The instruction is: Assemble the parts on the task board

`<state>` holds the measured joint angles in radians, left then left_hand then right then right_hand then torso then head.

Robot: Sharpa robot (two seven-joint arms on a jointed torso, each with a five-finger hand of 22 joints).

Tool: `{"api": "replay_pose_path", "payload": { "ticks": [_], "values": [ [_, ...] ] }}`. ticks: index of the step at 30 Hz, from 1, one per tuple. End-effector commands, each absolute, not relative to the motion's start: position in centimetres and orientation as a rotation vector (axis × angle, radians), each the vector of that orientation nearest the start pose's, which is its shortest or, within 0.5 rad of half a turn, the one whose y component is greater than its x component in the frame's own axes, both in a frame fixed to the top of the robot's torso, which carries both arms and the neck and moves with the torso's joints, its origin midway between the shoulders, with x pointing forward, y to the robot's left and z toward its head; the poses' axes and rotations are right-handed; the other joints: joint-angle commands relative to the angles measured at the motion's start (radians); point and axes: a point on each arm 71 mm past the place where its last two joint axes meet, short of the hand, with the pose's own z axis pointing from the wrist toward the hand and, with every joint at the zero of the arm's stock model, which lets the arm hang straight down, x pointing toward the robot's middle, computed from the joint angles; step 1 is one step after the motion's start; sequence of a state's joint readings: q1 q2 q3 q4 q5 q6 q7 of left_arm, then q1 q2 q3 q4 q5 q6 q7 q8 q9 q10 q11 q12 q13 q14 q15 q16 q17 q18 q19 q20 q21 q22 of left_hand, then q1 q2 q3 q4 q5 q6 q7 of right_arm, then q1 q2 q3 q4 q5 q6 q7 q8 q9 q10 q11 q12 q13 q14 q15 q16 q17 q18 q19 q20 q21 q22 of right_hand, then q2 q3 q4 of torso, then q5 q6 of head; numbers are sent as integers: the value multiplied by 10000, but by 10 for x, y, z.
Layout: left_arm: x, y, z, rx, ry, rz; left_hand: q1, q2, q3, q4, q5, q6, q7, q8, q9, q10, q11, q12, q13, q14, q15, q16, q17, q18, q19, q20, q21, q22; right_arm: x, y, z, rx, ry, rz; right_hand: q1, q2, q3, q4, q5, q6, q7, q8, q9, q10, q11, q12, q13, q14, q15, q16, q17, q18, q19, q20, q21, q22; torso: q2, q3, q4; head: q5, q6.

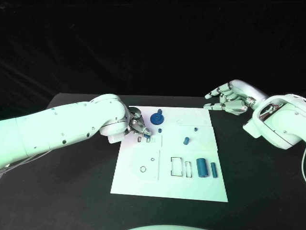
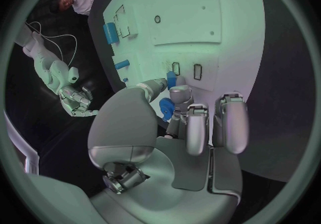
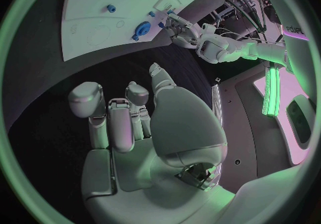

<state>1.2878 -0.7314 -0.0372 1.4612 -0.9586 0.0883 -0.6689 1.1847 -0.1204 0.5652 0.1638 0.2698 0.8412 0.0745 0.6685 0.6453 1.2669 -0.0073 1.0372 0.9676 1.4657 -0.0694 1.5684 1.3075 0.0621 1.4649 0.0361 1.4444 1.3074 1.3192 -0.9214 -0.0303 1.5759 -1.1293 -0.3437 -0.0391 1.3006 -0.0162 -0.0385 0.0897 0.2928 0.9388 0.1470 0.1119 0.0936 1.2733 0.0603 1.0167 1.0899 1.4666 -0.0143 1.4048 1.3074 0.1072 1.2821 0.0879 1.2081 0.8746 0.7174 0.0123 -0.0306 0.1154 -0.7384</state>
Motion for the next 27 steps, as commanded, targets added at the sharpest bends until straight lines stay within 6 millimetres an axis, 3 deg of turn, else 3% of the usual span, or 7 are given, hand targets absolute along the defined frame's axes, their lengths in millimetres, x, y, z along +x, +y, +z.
{"api": "replay_pose_path", "payload": {
  "ticks": [1,8,27],
  "values": [
    [501,184,-192,-3005,22963,-3612,-128,3,1981,-1921,105,-11,-59,82,27,77,-34,66,21,1051,-42,24,2633,-177,215,-1,37,541,495,-224,-119,990,15990,8192,15,41,-72,12,51,35,-35,58,-8,-21,-61,-46,-8,532,-89,-51,223,196,1,-74,-40,-6,6,-2,-15,21,-12],
    [500,183,-197,-2680,23122,-3395,-287,-39,2043,-1992,426,-17,-81,182,116,113,-53,93,31,1051,-60,24,2633,-182,224,-18,48,569,494,-223,-119,986,16015,8203,15,41,-72,12,51,35,-35,58,-8,-21,-61,-46,-8,532,-89,-51,223,196,1,-74,-40,-6,4,3,-17,29,-19],
    [497,182,-205,-1699,24036,-3039,-379,-73,2030,-2012,535,-19,-91,228,155,74,-59,15,-65,1051,-65,24,2633,-162,181,-24,-13,475,494,-223,-120,1184,16200,8405,-14,59,-92,47,51,41,-35,67,-8,-12,-60,-32,-2,534,-88,-51,228,197,1,-74,-48,-16,6,-6,-18,71,-93]
  ]
}}
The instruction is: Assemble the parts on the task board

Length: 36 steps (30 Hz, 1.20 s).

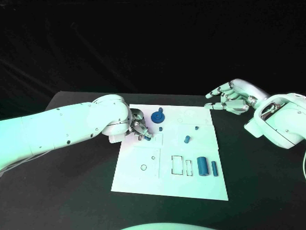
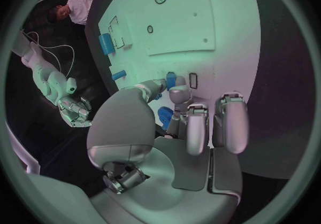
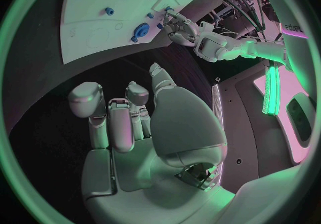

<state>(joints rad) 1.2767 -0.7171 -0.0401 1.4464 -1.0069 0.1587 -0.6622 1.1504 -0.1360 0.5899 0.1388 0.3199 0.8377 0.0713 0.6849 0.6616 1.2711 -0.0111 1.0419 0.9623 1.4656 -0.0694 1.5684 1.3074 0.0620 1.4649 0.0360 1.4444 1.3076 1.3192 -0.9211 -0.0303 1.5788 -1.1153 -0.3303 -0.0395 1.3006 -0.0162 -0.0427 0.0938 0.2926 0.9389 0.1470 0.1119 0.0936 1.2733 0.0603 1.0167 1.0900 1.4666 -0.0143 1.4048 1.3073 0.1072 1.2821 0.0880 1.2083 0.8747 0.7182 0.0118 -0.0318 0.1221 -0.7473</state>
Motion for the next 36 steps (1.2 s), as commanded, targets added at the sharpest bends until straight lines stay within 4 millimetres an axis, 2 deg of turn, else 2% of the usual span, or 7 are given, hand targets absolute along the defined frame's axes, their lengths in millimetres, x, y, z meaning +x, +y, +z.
{"api": "replay_pose_path", "payload": {
  "ticks": [1,17,27,36],
  "values": [
    [496,182,-205,-1635,24078,-3014,-39,83,1782,-1762,35,16,-60,64,-7,32,-20,-33,-14,1052,-64,24,2634,-161,182,-24,-12,474,494,-223,-120,1189,16202,8417,-14,59,-50,5,53,41,-35,67,-8,-12,-60,-32,-3,534,-88,-51,229,197,1,-74,-51,-17,-3,0,-6,-1,-2],
    [496,179,-205,-1316,24157,-2934,-239,107,1664,-1693,91,62,-122,144,47,156,-59,81,82,1052,-87,24,2634,-187,226,-37,58,604,493,-223,-120,1204,16194,8459,-28,81,-58,28,62,50,-37,77,-6,-13,-61,-38,-13,532,-88,-61,218,198,-1,-74,-58,-28,1,6,-9,15,-26],
    [499,177,-206,-1359,24118,-2923,-790,319,1299,-1276,84,301,-286,217,51,412,-179,333,295,1052,-180,24,2634,-209,268,-116,120,724,493,-223,-120,1203,16162,8472,-86,99,-98,88,58,56,-37,89,-7,-13,-59,-43,-25,532,-88,-70,211,199,0,-74,-68,-38,-2,16,-9,13,-46],
    [500,173,-207,-1215,24213,-2939,-1339,437,878,-865,78,618,-407,149,-58,604,-278,518,458,1052,-260,24,2634,-245,345,-192,223,904,491,-221,-119,1228,16074,8601,-362,143,-341,395,-105,42,-38,124,-16,6,-52,-12,-39,540,-82,-81,224,199,16,-71,-92,-56,0,12,-8,11,-73]
  ]
}}
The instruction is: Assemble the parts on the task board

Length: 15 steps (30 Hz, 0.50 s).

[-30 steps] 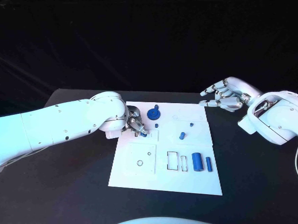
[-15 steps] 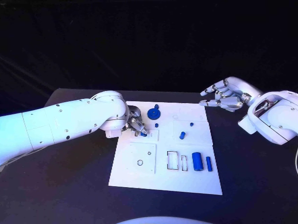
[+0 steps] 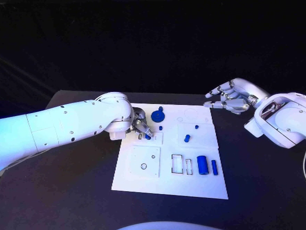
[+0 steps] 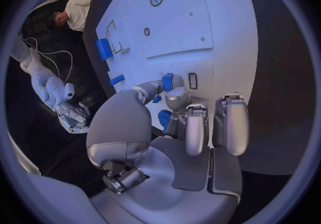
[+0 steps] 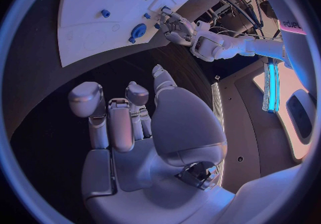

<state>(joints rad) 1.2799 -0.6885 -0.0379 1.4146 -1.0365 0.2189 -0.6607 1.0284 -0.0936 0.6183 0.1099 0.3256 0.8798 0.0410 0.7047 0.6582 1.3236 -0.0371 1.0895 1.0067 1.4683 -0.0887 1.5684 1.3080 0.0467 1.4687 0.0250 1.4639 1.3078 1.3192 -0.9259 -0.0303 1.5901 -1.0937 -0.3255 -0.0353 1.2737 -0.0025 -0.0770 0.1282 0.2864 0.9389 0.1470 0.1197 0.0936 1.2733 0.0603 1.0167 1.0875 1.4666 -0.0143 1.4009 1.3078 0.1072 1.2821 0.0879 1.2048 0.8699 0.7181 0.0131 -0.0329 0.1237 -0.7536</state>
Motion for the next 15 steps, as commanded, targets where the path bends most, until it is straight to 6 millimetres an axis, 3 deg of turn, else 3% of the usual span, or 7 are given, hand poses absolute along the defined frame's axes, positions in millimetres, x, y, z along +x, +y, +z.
{"api": "replay_pose_path", "payload": {
  "ticks": [1,8,15],
  "values": [
    [500,172,-207,-1205,24220,-2940,-158,23,568,-545,22,215,-108,-59,-35,82,-22,43,15,1025,-71,24,2628,-93,309,-85,30,907,491,-221,-119,1228,16073,8607,-96,7,-2,56,-43,41,-38,46,-16,5,-52,-12,-15,540,-82,-43,218,199,16,-71,-58,-11,3,-2,4,-6,-10],
    [502,172,-207,-1186,24259,-2909,-608,3,220,-233,1,394,-136,-148,-127,152,-43,110,79,1025,-90,24,2628,-100,322,-108,47,945,491,-221,-119,1225,16070,8629,-109,10,-18,76,-45,40,-38,48,-17,4,-52,-12,-18,539,-82,-49,211,201,13,-70,-65,-22,-2,-6,5,-15,-15],
    [504,175,-208,-1314,24220,-2871,-1225,-179,-741,259,-46,593,-141,-251,-230,126,-40,6,-45,1025,-82,24,2628,-82,280,-102,-20,859,490,-221,-118,1199,16015,8713,-78,-14,-47,70,-69,38,-41,54,-18,5,-54,-3,-15,542,-83,-43,224,201,15,-70,-68,-23,0,-7,8,-21,-13]
  ]
}}
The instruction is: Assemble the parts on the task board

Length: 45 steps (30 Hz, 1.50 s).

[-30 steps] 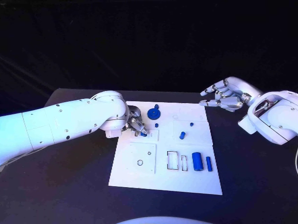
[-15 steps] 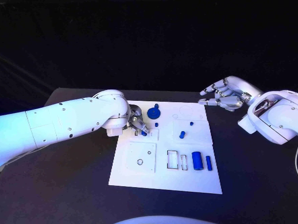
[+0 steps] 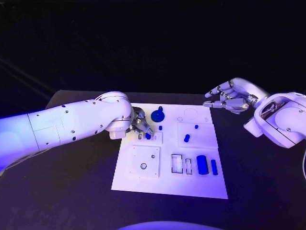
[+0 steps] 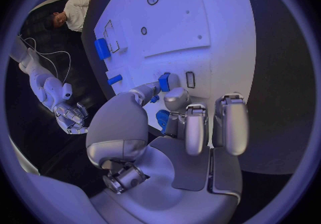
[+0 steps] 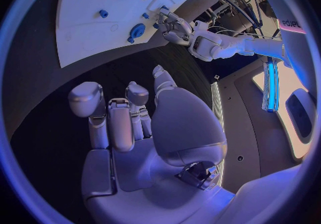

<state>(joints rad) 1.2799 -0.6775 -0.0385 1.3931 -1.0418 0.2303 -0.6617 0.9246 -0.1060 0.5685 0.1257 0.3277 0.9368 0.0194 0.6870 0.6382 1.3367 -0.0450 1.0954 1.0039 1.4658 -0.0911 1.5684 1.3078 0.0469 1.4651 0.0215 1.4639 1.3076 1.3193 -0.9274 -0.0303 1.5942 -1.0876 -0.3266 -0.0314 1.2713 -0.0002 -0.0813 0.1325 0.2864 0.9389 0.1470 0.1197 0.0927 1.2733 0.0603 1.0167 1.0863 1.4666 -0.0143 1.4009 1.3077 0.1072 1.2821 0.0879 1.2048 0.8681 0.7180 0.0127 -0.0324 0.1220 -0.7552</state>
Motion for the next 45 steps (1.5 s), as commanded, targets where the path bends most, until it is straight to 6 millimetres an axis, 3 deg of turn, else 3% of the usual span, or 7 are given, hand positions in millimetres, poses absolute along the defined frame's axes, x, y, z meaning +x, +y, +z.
{"api": "replay_pose_path", "payload": {
  "ticks": [1,21,30,36,40,42,45],
  "values": [
    [505,175,-208,-1328,24214,-2867,-230,-54,-374,153,-67,44,74,-88,-43,1,38,-50,-14,1050,-60,24,2630,-83,315,-68,-25,858,490,-221,-118,1198,16015,8720,-46,-44,-12,25,-79,39,-42,56,-9,5,-54,-1,-3,541,-84,-46,222,201,15,-70,-69,-6,0,-4,0,-3,0],
    [506,178,-206,-1623,23951,-2949,-121,57,-2915,925,-182,281,20,-297,-198,67,-1,-39,21,1050,-99,24,2630,-94,347,-106,-21,932,492,-221,-117,1220,15843,8771,-28,-56,-36,25,-117,38,-42,61,-10,0,-55,-5,-10,542,-84,-46,225,202,13,-70,-75,-13,-2,-6,-5,-5,-25],
    [503,182,-198,-1834,23694,-3171,52,129,-3260,1032,-275,304,12,-311,-208,89,-11,-22,44,1050,-105,24,2630,-89,342,-114,-37,918,493,-222,-117,1247,15833,8774,-28,-56,-36,25,-117,38,-42,61,-10,0,-55,-5,-10,542,-84,-46,225,202,13,-70,-75,-13,4,-13,-5,-30,-21],
    [504,187,-178,-2197,23268,-3653,164,130,-3460,1076,-274,259,26,-344,-221,35,-1,-106,-45,1050,-103,24,2630,-49,266,-115,-159,739,494,-223,-117,1286,15759,8769,0,-51,-38,18,-125,37,-44,64,-11,2,-56,3,-5,541,-85,-51,220,202,14,-71,-76,-13,-9,1,1,-19,-5],
    [507,193,-159,-2071,23119,-3677,248,126,-3712,1176,-274,149,68,-404,-243,-169,30,-420,-384,1050,-82,24,2630,-9,185,-102,-289,556,496,-223,-118,1327,15713,8773,9,-47,-38,16,-124,37,-44,65,-11,4,-57,7,-2,542,-85,-49,224,202,15,-71,-77,-13,-1,4,-13,6,3],
    [511,197,-150,-1935,23122,-3568,325,171,-3915,1283,-641,-25,137,-489,-273,-442,88,-801,-789,1050,-39,24,2630,40,76,-72,-459,322,496,-223,-118,1337,15716,8773,9,-47,-38,16,-124,37,-44,65,-11,4,-57,7,-2,542,-85,-49,224,202,15,-71,-77,-13,4,2,-14,20,14],
    [524,204,-133,-1993,22859,-3303,948,337,-4027,1224,-676,-634,413,-1020,-595,-1005,313,-1565,-1610,1050,118,24,2630,104,-88,62,-721,-19,497,-222,-120,1357,15733,8774,9,-47,-38,16,-124,37,-44,65,-11,4,-57,7,-2,542,-85,-49,224,202,15,-71,-77,-13,-3,-2,7,4,30]
  ]
}}
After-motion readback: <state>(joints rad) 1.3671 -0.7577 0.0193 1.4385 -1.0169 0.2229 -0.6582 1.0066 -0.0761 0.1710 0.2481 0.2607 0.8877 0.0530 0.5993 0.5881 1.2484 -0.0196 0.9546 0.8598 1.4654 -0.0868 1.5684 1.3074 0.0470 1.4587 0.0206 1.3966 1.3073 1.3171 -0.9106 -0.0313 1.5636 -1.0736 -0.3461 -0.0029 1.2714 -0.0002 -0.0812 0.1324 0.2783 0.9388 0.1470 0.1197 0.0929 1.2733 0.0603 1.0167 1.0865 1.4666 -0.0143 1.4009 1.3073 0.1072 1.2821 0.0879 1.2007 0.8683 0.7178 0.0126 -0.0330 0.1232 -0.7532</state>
